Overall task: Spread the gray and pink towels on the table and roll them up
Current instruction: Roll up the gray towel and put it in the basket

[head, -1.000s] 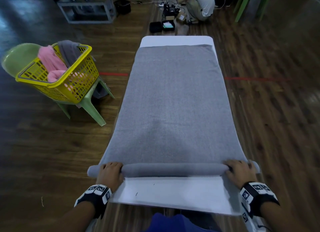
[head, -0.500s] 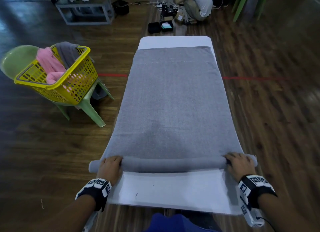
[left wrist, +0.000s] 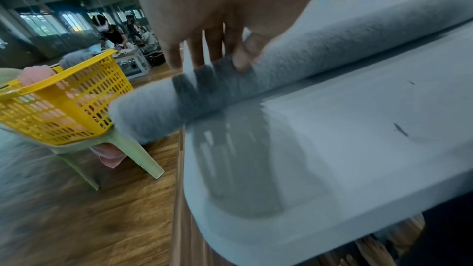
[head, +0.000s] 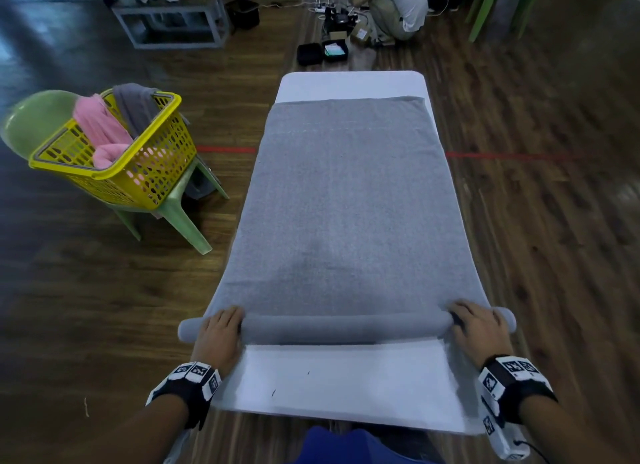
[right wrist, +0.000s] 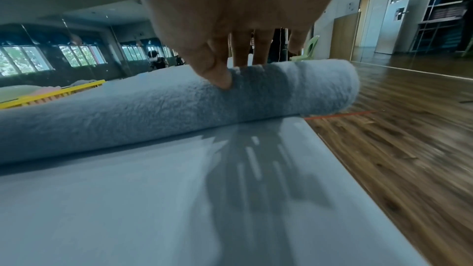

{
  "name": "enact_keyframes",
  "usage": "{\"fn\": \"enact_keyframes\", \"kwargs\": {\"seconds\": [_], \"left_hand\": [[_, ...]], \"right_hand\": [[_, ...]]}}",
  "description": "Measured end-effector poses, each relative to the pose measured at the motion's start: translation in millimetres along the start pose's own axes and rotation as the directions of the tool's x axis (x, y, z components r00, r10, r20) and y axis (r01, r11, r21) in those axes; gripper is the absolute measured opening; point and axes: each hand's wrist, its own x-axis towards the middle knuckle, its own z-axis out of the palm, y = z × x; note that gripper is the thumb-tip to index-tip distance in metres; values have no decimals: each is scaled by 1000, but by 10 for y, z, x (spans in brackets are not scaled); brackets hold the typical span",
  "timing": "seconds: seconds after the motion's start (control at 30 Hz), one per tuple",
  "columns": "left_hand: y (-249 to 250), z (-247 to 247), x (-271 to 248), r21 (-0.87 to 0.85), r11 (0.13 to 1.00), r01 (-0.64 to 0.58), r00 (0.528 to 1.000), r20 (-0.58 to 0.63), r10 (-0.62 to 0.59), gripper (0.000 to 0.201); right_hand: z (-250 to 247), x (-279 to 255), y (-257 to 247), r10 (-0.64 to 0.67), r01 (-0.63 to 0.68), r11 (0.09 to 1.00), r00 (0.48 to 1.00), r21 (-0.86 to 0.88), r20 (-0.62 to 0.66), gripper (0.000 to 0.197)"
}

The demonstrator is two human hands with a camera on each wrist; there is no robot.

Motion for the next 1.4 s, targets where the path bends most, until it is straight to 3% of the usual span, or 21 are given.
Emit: {"fn": "enact_keyframes", "kwargs": {"seconds": [0.17, 0.3, 0.37, 0.47, 0.6, 0.8, 0.93, 1.1, 1.2, 1.27, 1.33, 1.4], "left_hand": [[4, 84, -127, -55, 997, -61, 998, 11, 62, 45], [-14, 45, -110, 23, 999, -34, 999, 27, 33, 36], [-4, -8, -47, 50, 998, -32, 999, 17, 31, 42], [37, -26, 3, 6, 1000, -6, 1000, -27, 7, 52], [-3, 75, -87, 34, 998, -56, 998, 31, 55, 43], [39, -22, -11, 62, 998, -20, 996, 88, 15, 23], [54, 7, 83, -24, 1000, -8, 1000, -24, 7, 39], [63, 101, -62, -15, 999, -36, 997, 71, 37, 52], [76, 15, -69, 20, 999, -38, 995, 91, 36, 43], [88, -52, 16, 54, 998, -26, 999, 43, 23, 33], [92, -65, 79, 32, 999, -30, 999, -32, 31, 41], [78, -1, 88, -9, 1000, -9, 999, -33, 9, 52]], "right_hand": [[130, -89, 27, -50, 45, 998, 987, 36, 154, 43], [62, -93, 48, -40, 41, 999, 992, -12, 118, 37], [-16, -6, 6, -29, 37, 996, 994, -78, 106, 36], [-43, 70, -54, -17, 17, 1000, 1000, 5, -20, 34], [88, -56, -17, -70, 74, 997, 989, -28, 132, 55], [-39, -30, -29, -38, 50, 994, 992, -96, 119, 34], [-63, 101, -57, -27, 27, 999, 1000, 34, -8, 36], [104, -93, 23, -98, 95, 995, 989, 27, 113, 54], [61, -55, 72, -91, 92, 996, 991, -2, 97, 40], [-55, 60, 23, -70, 77, 994, 993, -75, 97, 36], [-120, 164, -35, -48, 51, 997, 997, -53, 54, 39], [-96, 196, -61, -32, 32, 999, 999, 13, 25, 40]]}}
